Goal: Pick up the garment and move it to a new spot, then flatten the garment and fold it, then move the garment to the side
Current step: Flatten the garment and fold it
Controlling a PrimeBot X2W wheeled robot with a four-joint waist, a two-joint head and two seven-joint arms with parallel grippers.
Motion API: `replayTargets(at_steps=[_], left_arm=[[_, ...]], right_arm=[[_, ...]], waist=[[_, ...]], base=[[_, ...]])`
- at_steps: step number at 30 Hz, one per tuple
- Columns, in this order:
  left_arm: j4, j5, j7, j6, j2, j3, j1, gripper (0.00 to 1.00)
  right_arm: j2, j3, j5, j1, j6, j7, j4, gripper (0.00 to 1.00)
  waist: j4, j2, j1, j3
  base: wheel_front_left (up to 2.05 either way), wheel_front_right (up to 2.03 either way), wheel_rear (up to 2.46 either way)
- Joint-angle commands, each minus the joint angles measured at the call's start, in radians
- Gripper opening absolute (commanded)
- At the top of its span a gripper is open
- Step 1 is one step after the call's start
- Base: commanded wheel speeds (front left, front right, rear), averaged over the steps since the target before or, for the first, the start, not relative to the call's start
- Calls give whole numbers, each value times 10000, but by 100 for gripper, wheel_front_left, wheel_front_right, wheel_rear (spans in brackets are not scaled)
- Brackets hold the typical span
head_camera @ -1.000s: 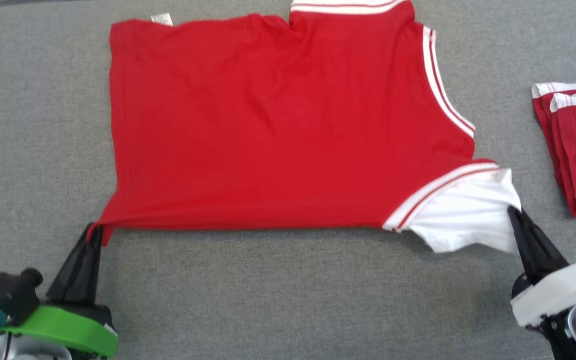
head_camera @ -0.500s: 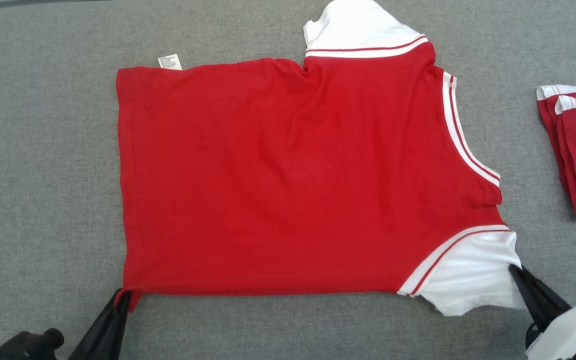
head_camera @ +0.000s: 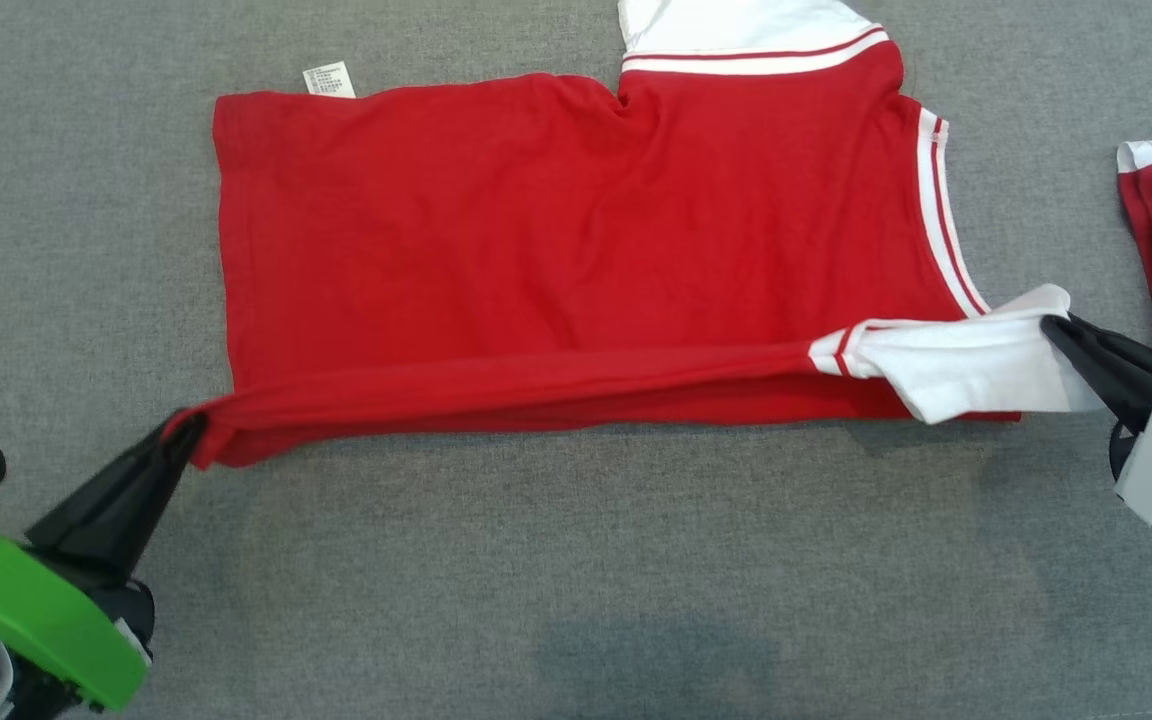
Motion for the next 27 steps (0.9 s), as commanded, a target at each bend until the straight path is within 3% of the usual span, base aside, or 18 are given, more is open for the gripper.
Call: replayTargets(at_steps=[1, 8, 14, 15, 16, 17, 18, 22, 27], left_arm=[[169, -145, 132, -72, 91, 84, -494, 0], [1622, -159, 979, -219, -495, -676, -2315, 0], [2977, 274, 1426, -537, -1154, -1565, -3767, 0], [3170, 324, 1527, -571, -1227, -1663, -3960, 0], [3394, 350, 1628, -582, -1310, -1747, -4131, 22], [3555, 426, 1640, -619, -1357, -1797, -4322, 51], [3717, 518, 1598, -636, -1410, -1822, -4520, 100], [4135, 681, 1087, -637, -1655, -1734, -4720, 100], [3456, 405, 232, -90, -1689, -1144, -3566, 100]], right_arm=[[-9, 64, -158, -373, -14, 290, 187, 0], [514, 564, -918, -1539, -13, 901, 1284, 0], [558, 834, -1274, -2299, -9, 936, 2101, 0], [560, 830, -1338, -2501, -9, 824, 2171, 13], [589, 783, -1477, -2711, -9, 655, 2246, 46], [645, 765, -1583, -2886, -9, 478, 2326, 100], [737, 717, -1695, -3022, -9, 314, 2443, 100], [860, 743, -1691, -3254, -6, -685, 2317, 100], [731, 594, -1586, -2352, -6, -1651, 1130, 100]], waist=[[87, 75, 1, 116], [210, 75, 1, 391], [350, 75, 1, 540], [362, 75, 1, 558], [375, 75, 1, 565], [383, 75, 1, 567], [391, 75, 1, 562], [377, 75, 1, 433], [205, 75, 1, 241]], base=[[0, 0, 0], [0, 0, 0], [0, 0, 0], [0, 0, 0], [0, 0, 0], [0, 0, 0], [0, 0, 0], [0, 0, 0], [0, 0, 0]])
